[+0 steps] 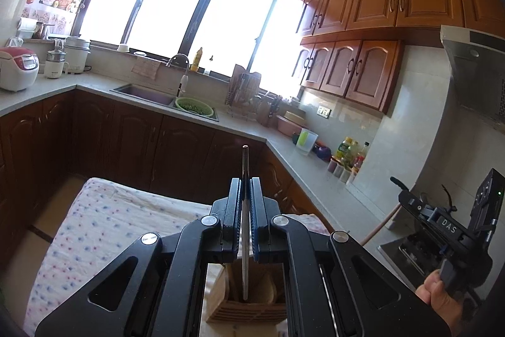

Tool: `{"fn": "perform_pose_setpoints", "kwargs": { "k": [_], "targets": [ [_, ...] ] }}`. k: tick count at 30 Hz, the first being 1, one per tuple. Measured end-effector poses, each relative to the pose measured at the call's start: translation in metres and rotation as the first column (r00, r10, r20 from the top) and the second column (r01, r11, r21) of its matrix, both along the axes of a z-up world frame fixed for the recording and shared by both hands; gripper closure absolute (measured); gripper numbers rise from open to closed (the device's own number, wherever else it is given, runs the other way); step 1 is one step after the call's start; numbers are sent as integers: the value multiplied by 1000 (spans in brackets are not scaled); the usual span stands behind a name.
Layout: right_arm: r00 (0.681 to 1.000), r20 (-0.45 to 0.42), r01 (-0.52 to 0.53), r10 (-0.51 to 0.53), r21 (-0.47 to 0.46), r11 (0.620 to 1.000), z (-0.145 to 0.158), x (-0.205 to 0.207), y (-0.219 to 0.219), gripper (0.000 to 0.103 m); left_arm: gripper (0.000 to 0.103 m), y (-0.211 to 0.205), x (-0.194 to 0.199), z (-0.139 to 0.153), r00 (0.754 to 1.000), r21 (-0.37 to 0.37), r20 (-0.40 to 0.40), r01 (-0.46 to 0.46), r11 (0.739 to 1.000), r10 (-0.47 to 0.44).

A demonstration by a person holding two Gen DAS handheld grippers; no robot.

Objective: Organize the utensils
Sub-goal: 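Carry both held chopsticks up and lower them into the wooden holder, then open both tools to release the chopsticks into the holder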

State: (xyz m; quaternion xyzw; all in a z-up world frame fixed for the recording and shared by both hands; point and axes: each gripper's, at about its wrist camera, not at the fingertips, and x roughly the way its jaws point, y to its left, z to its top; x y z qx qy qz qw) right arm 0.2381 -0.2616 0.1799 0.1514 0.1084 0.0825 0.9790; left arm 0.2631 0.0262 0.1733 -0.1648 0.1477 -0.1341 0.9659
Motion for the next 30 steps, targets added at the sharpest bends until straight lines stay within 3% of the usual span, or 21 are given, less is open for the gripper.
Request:
{"fn": "perform_pose_setpoints", "kwargs": {
  "k": [5,16,30],
  "targets": [
    [999,-44,11,-11,-12,1000,-27,21,5,98,99,3,20,-35,998,-39,-60,-15,999,12],
    [984,-180,9,-11,-12,1000,-91,45,12,98,99,-22,31,-81,988,12,-153,30,999,-28],
    [977,-214,11,-12,-4,1000,-100,49,7,97,98,-35,38,-91,982,48,-188,39,998,-29]
  ]
}}
